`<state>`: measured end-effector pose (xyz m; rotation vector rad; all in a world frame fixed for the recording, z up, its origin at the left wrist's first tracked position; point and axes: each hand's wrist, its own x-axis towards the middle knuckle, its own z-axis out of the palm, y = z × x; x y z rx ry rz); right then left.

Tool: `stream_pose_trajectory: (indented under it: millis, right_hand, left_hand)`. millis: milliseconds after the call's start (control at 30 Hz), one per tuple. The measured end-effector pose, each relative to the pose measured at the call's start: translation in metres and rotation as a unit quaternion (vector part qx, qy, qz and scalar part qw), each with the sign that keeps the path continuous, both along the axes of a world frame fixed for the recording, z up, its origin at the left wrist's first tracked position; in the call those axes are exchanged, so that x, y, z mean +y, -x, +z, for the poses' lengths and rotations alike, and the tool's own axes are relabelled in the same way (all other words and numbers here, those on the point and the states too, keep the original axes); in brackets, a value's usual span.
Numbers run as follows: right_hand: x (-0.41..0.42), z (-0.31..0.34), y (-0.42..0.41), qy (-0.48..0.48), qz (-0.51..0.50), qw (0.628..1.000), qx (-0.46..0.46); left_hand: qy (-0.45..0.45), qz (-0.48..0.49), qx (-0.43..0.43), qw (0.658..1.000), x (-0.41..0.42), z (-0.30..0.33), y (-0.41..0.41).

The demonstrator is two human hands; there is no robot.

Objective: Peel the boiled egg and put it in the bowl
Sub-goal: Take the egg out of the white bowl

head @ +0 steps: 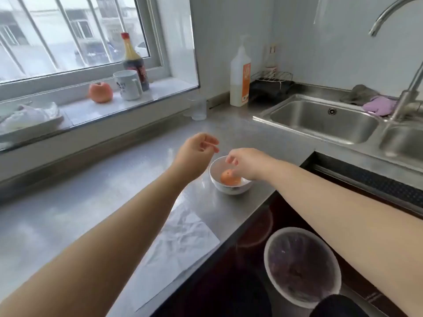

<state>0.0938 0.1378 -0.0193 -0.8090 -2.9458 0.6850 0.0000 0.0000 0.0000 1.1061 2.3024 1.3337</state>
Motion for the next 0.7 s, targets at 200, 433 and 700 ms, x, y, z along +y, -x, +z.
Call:
stream_pose_trajectory:
  millis: [200,433,700]
  right_hand:
    - [-0.013,-0.018,0.014,-0.083,0.015,0.993,-0.078]
    - [-0.018,-0.014,0.006,-0.04,-0.047,0.998,0.025]
    - [-0.125,-0.017,-0.019,0.135,0.038,0.973,0.185]
  left_hand:
    - [-0.021,0.022,-0.006,1.0,-0.063,-0.032,0.004]
    - [-0.019,0.008,0.0,1.0,-0.118,-0.064,-0.003]
    - [-0.027,-0.035,-0.034,0.998,-0.17,-0.077,-0.002]
